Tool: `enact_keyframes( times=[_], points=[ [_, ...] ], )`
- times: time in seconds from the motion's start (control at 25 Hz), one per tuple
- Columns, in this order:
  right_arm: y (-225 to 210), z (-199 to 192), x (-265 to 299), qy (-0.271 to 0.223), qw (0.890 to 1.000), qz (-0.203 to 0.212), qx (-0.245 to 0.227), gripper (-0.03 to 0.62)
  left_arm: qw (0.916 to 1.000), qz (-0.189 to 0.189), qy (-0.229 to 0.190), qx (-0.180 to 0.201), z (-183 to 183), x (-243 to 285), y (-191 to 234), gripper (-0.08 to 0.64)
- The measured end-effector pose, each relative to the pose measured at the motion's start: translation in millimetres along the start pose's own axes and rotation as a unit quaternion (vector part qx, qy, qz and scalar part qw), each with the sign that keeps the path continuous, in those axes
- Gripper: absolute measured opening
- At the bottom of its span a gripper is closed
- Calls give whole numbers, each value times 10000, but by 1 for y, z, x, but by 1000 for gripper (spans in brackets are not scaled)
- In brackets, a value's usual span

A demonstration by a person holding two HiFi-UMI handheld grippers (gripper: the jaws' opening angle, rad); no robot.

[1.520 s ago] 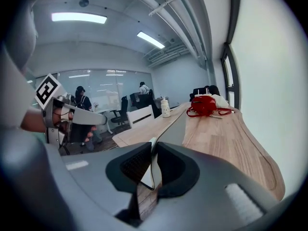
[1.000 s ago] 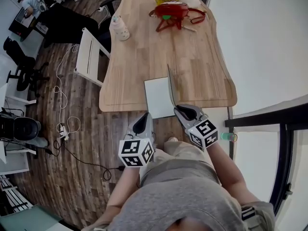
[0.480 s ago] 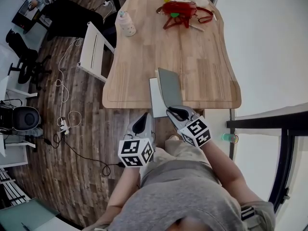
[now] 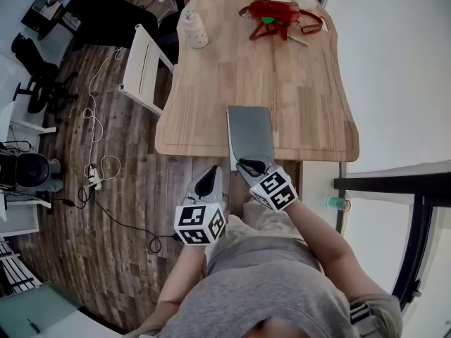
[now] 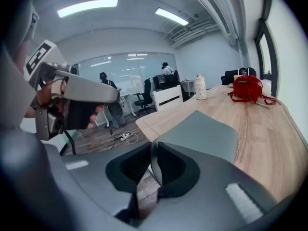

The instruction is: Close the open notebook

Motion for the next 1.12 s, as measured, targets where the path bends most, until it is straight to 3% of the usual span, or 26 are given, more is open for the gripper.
enact_keyframes(
  times=[0.44,1.12],
  points=[
    [0,-24,35,584,9982,-71,-121,53,9999,92,72,-81,-5,-1,8,5],
    [3,-36,46,743,9965,-22,-383,91,9998,129,74,-125,-11,5,-2,5]
  ],
)
Point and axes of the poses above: the fingertips, and each gripper's own axes: x forward along the fingers, y to its left, z out of its top, the point moved 3 cm from there along -x, backward along the fingers, and after that the axes turned 15 degrees about x, right-handed, at the moved point
